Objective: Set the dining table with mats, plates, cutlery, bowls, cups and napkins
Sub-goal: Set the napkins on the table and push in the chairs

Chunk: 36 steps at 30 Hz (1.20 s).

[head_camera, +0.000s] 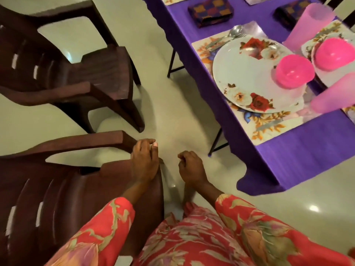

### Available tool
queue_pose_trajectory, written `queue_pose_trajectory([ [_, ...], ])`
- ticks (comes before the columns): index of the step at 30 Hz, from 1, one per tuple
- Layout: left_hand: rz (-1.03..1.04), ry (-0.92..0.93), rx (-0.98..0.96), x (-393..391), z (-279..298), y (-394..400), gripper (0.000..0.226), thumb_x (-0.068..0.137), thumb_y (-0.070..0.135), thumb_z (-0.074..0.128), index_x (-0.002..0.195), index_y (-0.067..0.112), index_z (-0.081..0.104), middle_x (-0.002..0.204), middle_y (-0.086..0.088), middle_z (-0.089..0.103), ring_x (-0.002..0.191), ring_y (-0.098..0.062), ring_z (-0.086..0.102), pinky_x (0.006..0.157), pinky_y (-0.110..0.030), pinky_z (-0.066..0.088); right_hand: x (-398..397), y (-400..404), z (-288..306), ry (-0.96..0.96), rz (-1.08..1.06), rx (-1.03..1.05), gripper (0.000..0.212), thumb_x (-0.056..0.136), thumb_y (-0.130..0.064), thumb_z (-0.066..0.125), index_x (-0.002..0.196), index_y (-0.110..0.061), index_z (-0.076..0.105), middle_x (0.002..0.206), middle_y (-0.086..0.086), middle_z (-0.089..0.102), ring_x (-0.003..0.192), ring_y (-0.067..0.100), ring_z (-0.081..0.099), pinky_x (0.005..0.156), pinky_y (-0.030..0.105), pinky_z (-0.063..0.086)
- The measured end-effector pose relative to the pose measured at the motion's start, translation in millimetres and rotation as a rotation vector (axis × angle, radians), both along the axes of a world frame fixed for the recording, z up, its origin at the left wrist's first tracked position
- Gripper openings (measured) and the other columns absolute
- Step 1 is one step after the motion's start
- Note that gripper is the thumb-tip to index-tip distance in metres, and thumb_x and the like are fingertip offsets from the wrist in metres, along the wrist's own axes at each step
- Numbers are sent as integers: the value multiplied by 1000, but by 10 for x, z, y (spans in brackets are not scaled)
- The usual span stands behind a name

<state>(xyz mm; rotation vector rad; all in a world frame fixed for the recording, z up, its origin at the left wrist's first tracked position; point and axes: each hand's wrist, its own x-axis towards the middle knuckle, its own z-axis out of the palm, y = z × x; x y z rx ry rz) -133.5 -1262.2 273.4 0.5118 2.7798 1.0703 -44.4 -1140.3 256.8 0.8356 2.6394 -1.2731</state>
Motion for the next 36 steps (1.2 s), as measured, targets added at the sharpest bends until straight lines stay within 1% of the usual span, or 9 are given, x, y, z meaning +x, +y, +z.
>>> queue_pose_trajectory([
  [5, -14, -72, 70, 293, -189, -336, 49, 91, 39, 30, 96, 1, 62, 97, -20, 59, 90, -37, 55, 81, -46, 47, 406, -454, 2, -62, -18, 41, 24, 87, -1, 47, 106, -1, 61, 109, 17, 59, 103, 31, 55, 89, 36, 42],
  [11, -96, -101, 62, 812, -215, -685, 52, 90, 39, 29, 91, 0, 63, 92, -19, 62, 88, -35, 57, 82, -38, 40, 1044, -848, 40, -180, -64, 105, 24, 88, -6, 50, 109, -3, 61, 110, 16, 59, 104, 30, 54, 86, 31, 37],
  [17, -115, -157, 44, 1160, -306, -1041, 55, 88, 42, 25, 82, 0, 60, 85, -20, 59, 81, -37, 55, 75, -41, 42, 1525, -1156, 110, -261, -77, 125, 27, 90, -5, 46, 114, -2, 59, 112, 17, 57, 104, 32, 54, 82, 31, 39],
  [22, -129, -173, 91, 1458, -274, -1182, 55, 87, 39, 26, 73, -4, 57, 77, -24, 56, 75, -38, 54, 69, -39, 33, 1908, -1422, 169, -284, -58, 125, 28, 90, -5, 44, 113, -2, 59, 110, 18, 57, 102, 34, 54, 82, 32, 40],
  [24, -168, -173, 100, 1633, -225, -1234, 59, 85, 41, 23, 76, -5, 57, 80, -24, 57, 78, -37, 54, 67, -37, 32, 2060, -1553, 194, -285, -46, 126, 27, 90, -5, 44, 113, -2, 59, 110, 18, 58, 103, 33, 54, 83, 32, 40],
  [27, -238, -214, 93, 1862, -221, -1338, 65, 84, 46, 20, 86, -4, 60, 90, -22, 59, 86, -36, 54, 74, -39, 39, 2245, -1749, 219, -262, -57, 129, 27, 90, -6, 44, 113, -3, 59, 110, 17, 59, 103, 31, 55, 83, 30, 39],
  [30, -339, -202, 48, 2077, -252, -1529, 56, 85, 40, 26, 92, -3, 62, 93, -21, 60, 89, -38, 55, 77, -41, 43, 2417, -2026, 228, -236, -104, 128, 27, 91, -7, 44, 113, -4, 60, 110, 16, 60, 103, 31, 56, 82, 28, 38],
  [33, -452, -239, -106, 2215, -230, -1795, 30, 92, 21, 41, 104, 0, 58, 105, -20, 58, 97, -37, 54, 80, -38, 42, 2554, -2380, 215, -235, -123, 72, 28, 91, -11, 46, 116, -7, 59, 114, 15, 60, 107, 29, 55, 85, 27, 39],
  [36, -540, -217, -188, 2317, -195, -2157, 17, 92, 10, 47, 100, 0, 57, 105, -20, 58, 100, -37, 53, 82, -37, 39, 2621, -2769, 240, -228, -131, -4, 27, 90, -15, 48, 113, -6, 60, 113, 16, 60, 106, 32, 56, 86, 32, 43],
])
